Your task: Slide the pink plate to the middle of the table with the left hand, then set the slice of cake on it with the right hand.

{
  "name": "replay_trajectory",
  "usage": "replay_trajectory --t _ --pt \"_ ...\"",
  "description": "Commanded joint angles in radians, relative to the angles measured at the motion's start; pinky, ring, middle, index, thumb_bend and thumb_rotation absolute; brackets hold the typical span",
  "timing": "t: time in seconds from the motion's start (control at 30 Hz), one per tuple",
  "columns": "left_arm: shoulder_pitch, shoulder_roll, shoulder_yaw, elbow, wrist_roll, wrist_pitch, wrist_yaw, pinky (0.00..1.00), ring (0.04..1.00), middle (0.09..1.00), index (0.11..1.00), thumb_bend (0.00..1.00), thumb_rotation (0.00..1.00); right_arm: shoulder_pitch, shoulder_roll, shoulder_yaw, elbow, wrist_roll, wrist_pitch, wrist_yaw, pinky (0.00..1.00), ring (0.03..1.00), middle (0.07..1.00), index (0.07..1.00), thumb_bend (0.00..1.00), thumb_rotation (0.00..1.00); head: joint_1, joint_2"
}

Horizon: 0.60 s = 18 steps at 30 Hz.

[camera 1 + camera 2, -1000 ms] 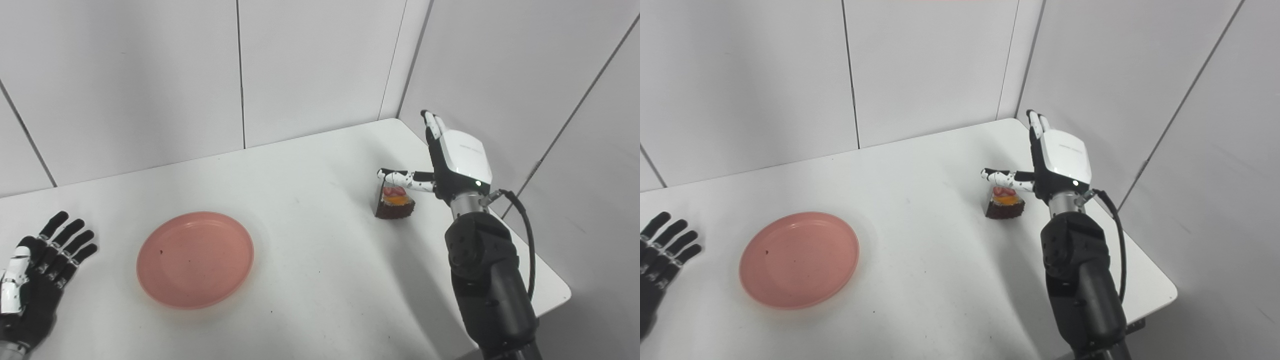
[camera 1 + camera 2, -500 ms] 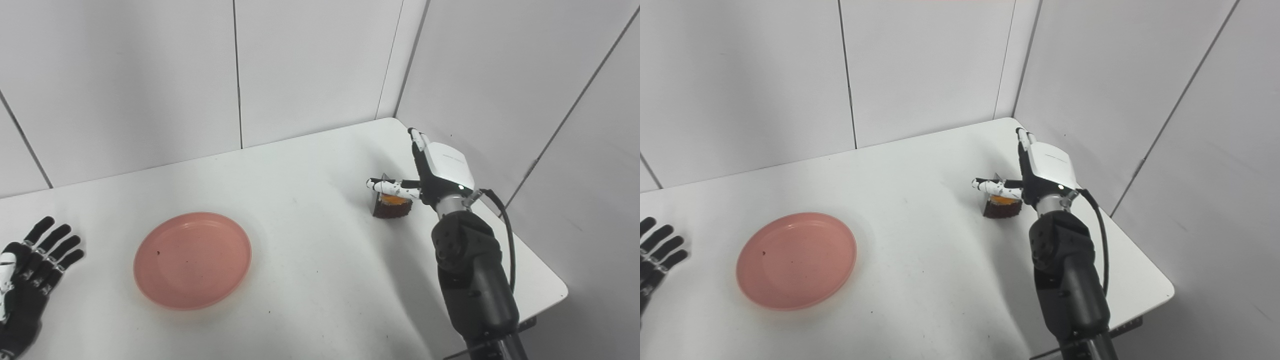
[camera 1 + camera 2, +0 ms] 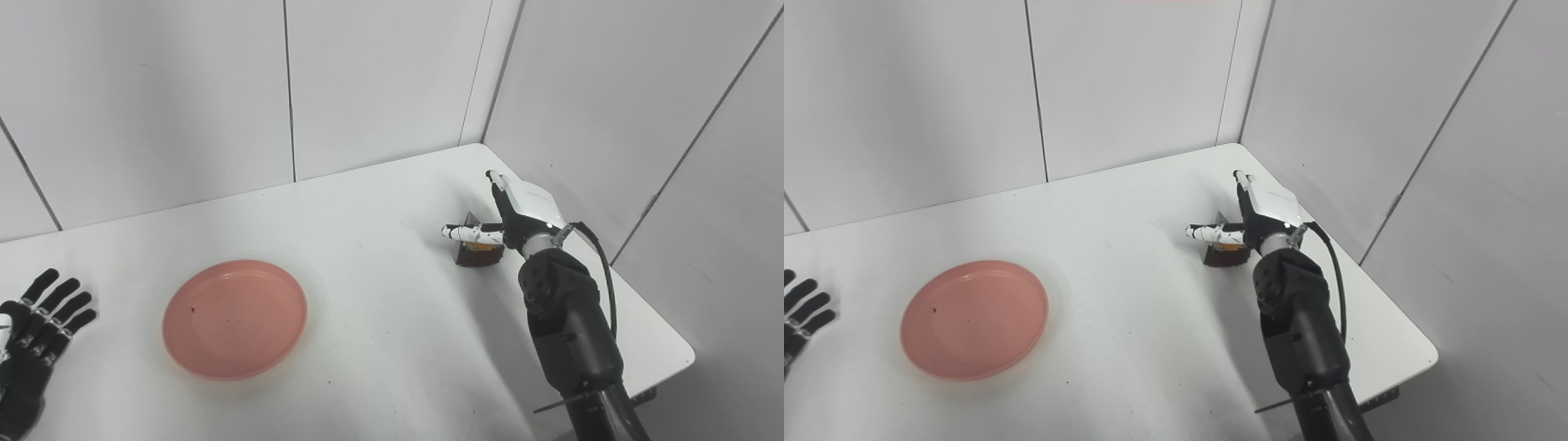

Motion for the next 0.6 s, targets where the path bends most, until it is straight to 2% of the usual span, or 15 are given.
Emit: replay_trajectory --t 0.0,0.43,0.57 --pt "0.062 0.015 -0.008 0.04 0.02 0.1 0.025 0.83 0.852 0.873 0.871 0.45 0.96 -0.027 -0.031 -0.013 -0.018 -0.002 0.002 -0.017 0.81 0.939 0.985 0.978 1.0 0.69 -0.004 0.005" --pt "0.066 0.021 -0.008 0.023 0.02 0.108 0.032 0.83 0.851 0.868 0.866 0.46 0.92 -0.034 -0.017 -0.033 0.006 -0.017 0.002 0.044 0.83 0.946 0.984 0.99 1.0 0.67 -0.012 0.019" --pt "0.065 0.021 -0.008 0.024 0.021 0.107 0.031 0.84 0.855 0.87 0.867 0.46 0.92 -0.039 -0.019 -0.031 0.033 -0.007 0.002 0.052 0.79 0.912 0.947 0.963 1.0 0.67 -0.012 0.019"
